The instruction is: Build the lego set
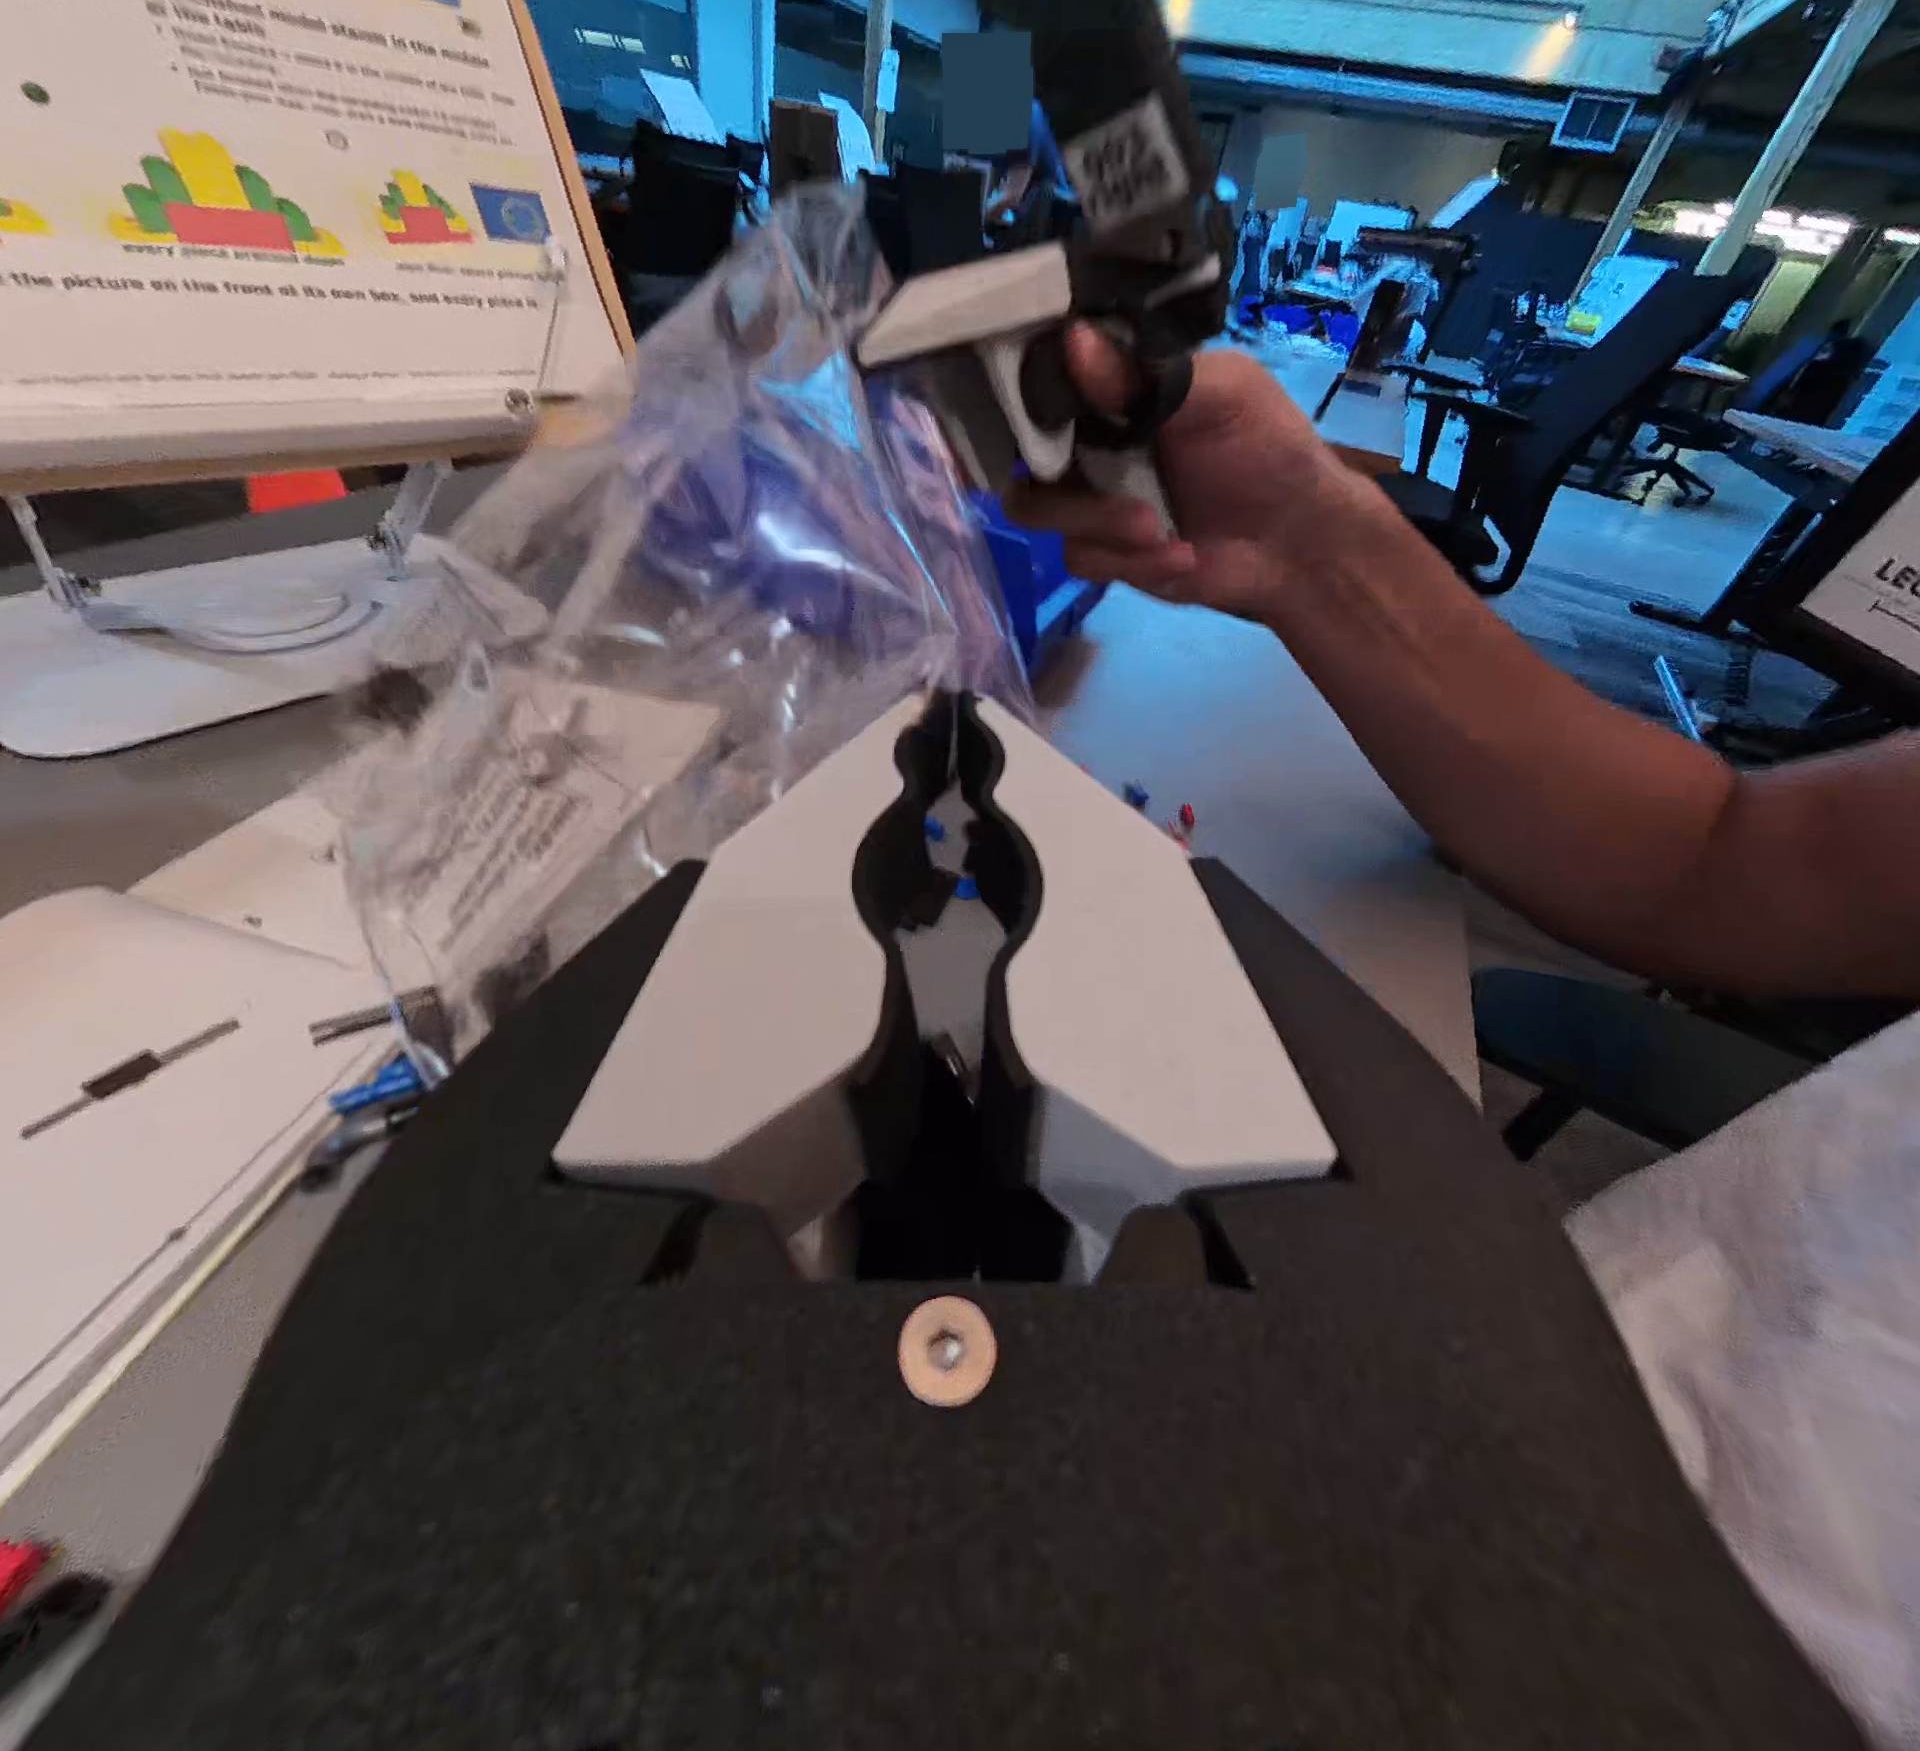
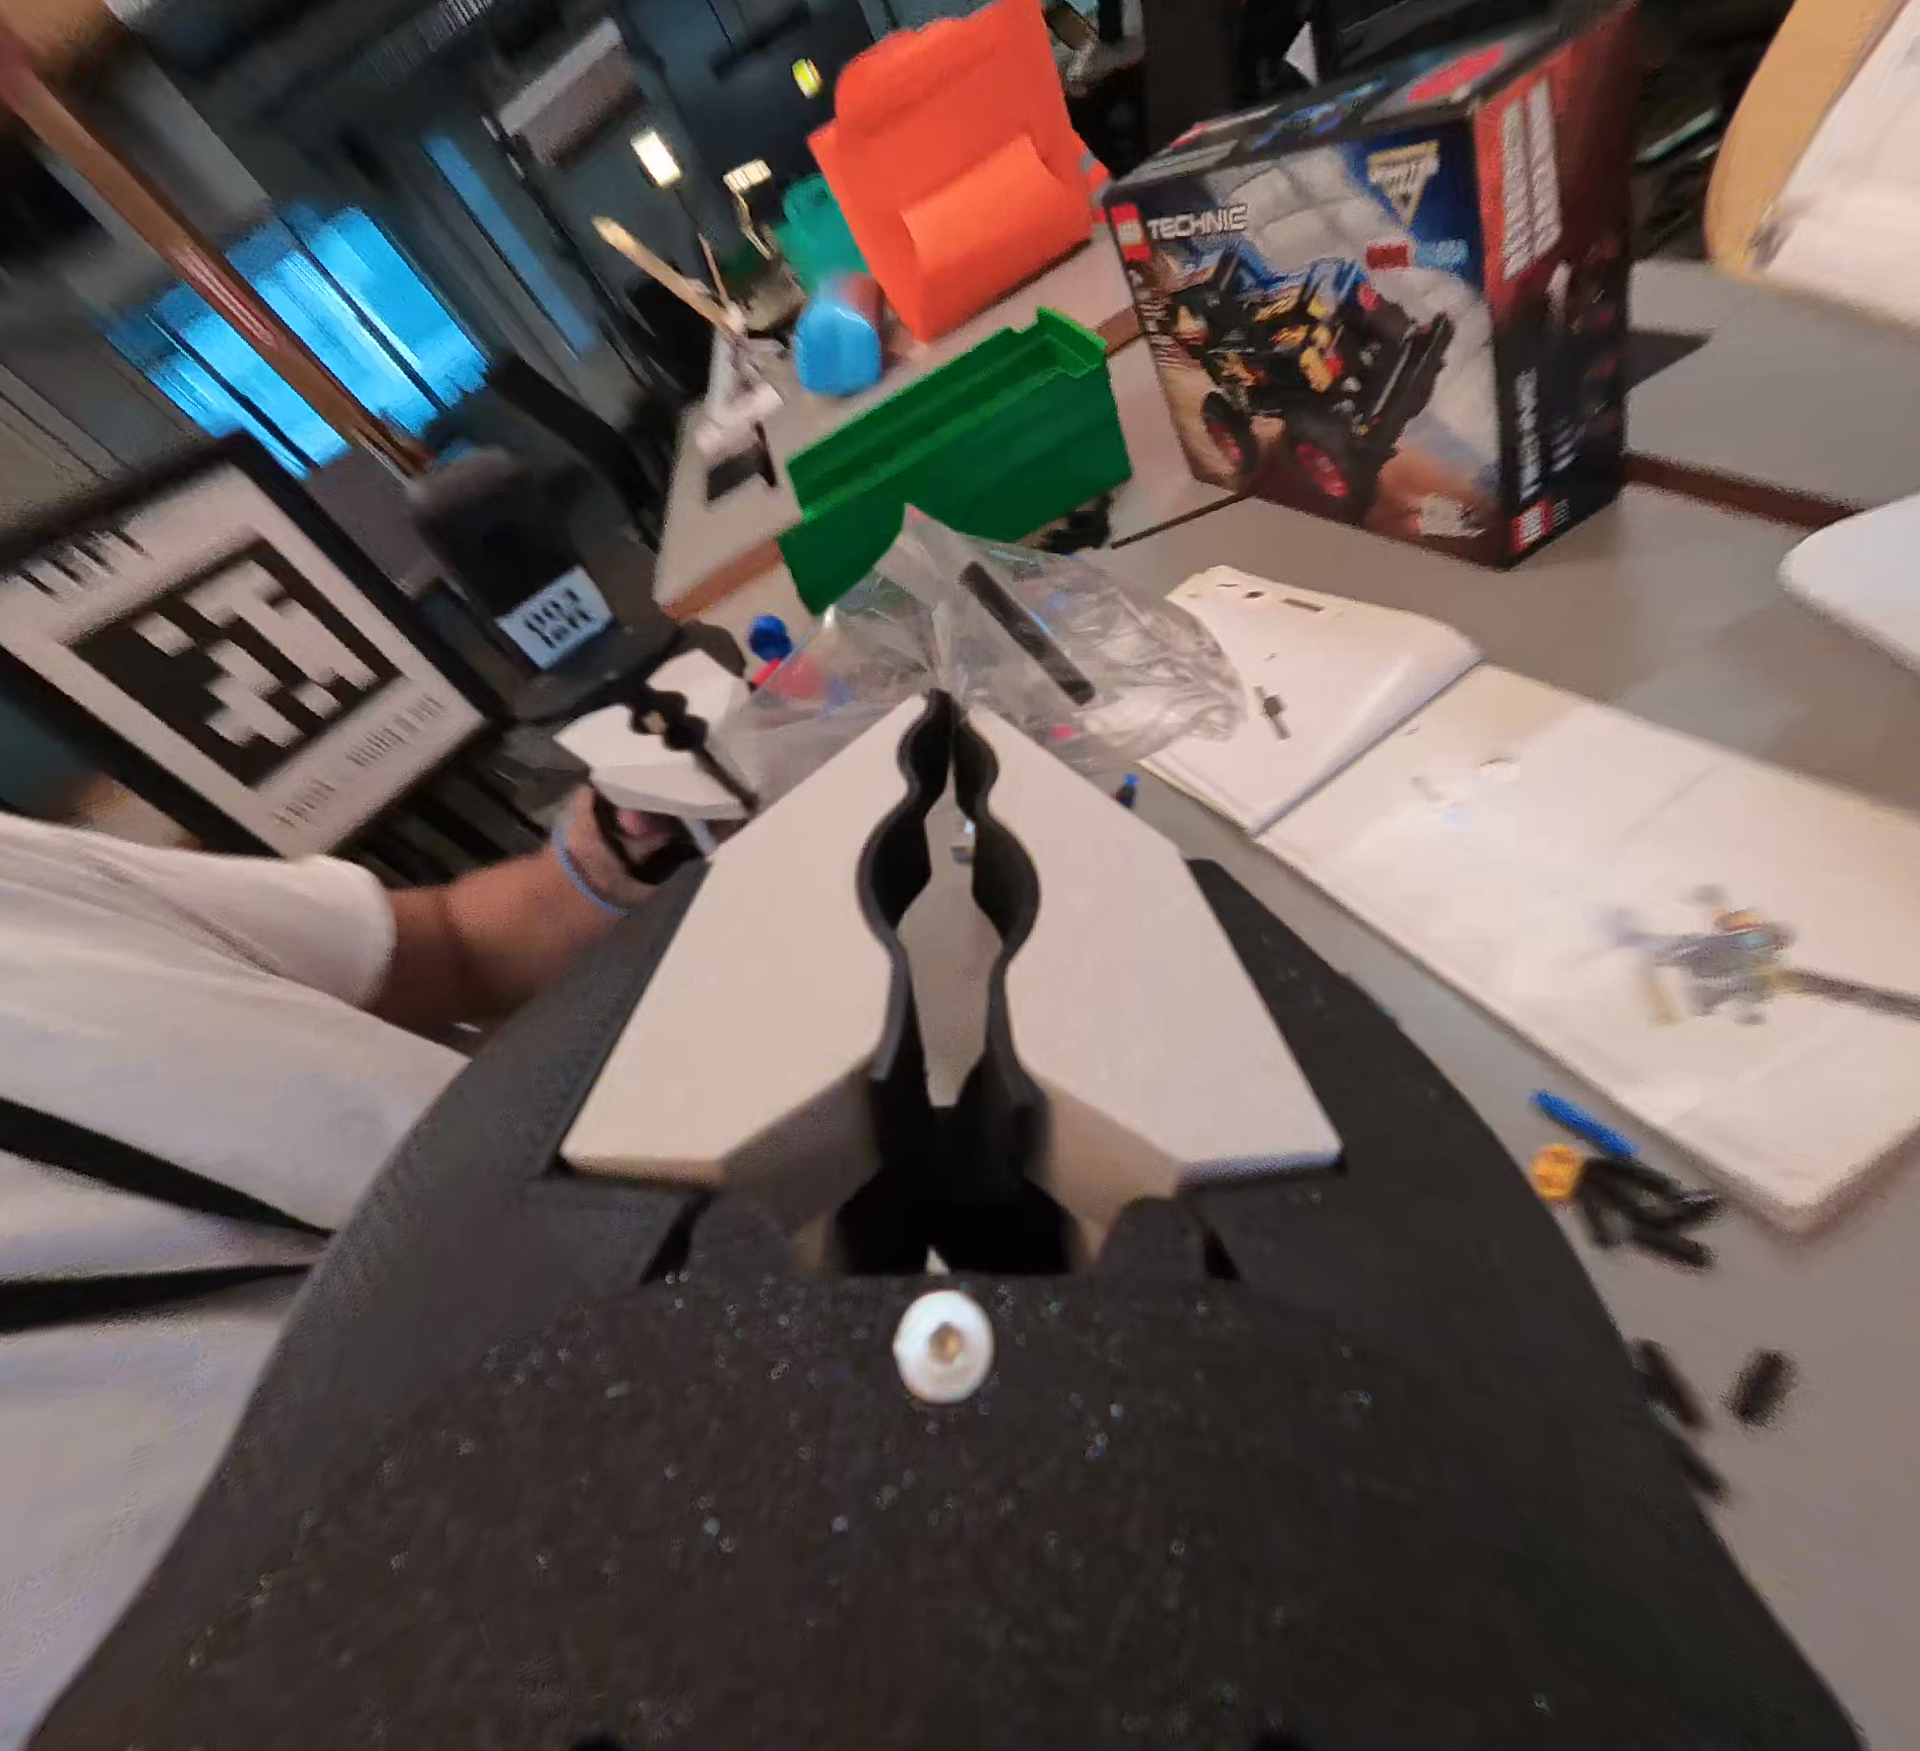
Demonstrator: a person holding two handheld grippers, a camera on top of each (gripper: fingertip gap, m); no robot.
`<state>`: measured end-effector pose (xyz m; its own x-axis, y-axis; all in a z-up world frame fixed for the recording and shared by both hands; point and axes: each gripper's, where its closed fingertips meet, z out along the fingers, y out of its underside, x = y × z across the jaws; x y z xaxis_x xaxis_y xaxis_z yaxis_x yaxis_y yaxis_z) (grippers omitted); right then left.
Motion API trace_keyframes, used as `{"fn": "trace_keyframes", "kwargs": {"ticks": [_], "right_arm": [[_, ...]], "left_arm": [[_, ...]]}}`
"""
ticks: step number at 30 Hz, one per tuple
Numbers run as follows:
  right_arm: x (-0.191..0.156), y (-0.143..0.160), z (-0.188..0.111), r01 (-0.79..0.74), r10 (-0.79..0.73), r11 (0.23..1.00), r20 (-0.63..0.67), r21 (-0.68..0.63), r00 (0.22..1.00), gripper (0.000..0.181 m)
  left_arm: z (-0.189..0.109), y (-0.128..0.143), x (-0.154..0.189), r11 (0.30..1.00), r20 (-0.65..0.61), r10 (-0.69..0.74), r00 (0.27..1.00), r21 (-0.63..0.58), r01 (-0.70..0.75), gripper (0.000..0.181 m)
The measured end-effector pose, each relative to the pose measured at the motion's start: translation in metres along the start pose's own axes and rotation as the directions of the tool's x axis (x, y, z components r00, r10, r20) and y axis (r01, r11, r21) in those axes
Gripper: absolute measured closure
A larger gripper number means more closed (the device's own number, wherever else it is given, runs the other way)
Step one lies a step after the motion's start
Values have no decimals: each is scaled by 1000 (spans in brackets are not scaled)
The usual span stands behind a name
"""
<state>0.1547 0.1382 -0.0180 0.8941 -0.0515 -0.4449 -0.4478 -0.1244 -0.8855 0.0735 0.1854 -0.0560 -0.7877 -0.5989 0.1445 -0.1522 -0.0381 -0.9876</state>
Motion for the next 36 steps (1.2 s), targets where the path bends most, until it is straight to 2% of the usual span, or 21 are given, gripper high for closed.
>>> {"fn": "trace_keyframes", "kwargs": {"ticks": [3,4,6,8,11,13,17,20,22,25,27,28,32,36], "right_arm": [[-13,-12,-5,191,-193,980,-35,-61,981,181],[-17,-13,-7,241,-245,966,-37,-94,969,181],[-36,-12,-8,356,-353,924,44,-141,934,181],[-61,-2,-7,485,-456,855,179,-183,872,181],[-71,10,2,599,-543,753,256,-273,800,181],[-75,16,7,640,-570,699,292,-319,768,181],[-75,26,9,698,-615,617,331,-363,716,181],[-79,27,10,727,-639,576,348,-374,686,181],[-80,27,11,741,-651,552,357,-382,670,181],[-79,27,12,738,-644,534,367,-413,671,181],[-75,24,12,728,-646,535,348,-428,679,181],[-72,23,10,720,-644,544,336,-432,688,181],[-62,12,1,681,-644,598,253,-423,722,181],[-65,-7,-6,641,-610,689,209,-337,765,181]], "left_arm": [[-14,14,2,993,26,56,998,-109,-53,155],[-22,14,-1,987,47,103,994,-128,-96,155],[-39,-5,-12,971,99,218,971,-124,-205,157],[-45,-40,-27,946,113,317,942,-113,-304,157],[-27,-64,-17,899,-149,379,914,-176,-401,153],[-16,-63,-13,845,-317,388,865,-254,-472,148],[3,-68,-30,738,-425,417,803,-358,-572,149],[3,-75,-20,723,-534,359,766,-360,-590,148],[7,-72,-14,688,-589,342,732,-374,-622,146],[14,-58,-9,597,-645,347,681,-408,-690,150],[16,-55,-10,548,-663,367,652,-412,-728,173],[16,-56,-10,538,-666,377,644,-408,-737,176],[10,-68,-10,544,-661,414,625,-371,-753,181],[8,-82,-8,611,-650,388,653,-349,-710,181]]}}
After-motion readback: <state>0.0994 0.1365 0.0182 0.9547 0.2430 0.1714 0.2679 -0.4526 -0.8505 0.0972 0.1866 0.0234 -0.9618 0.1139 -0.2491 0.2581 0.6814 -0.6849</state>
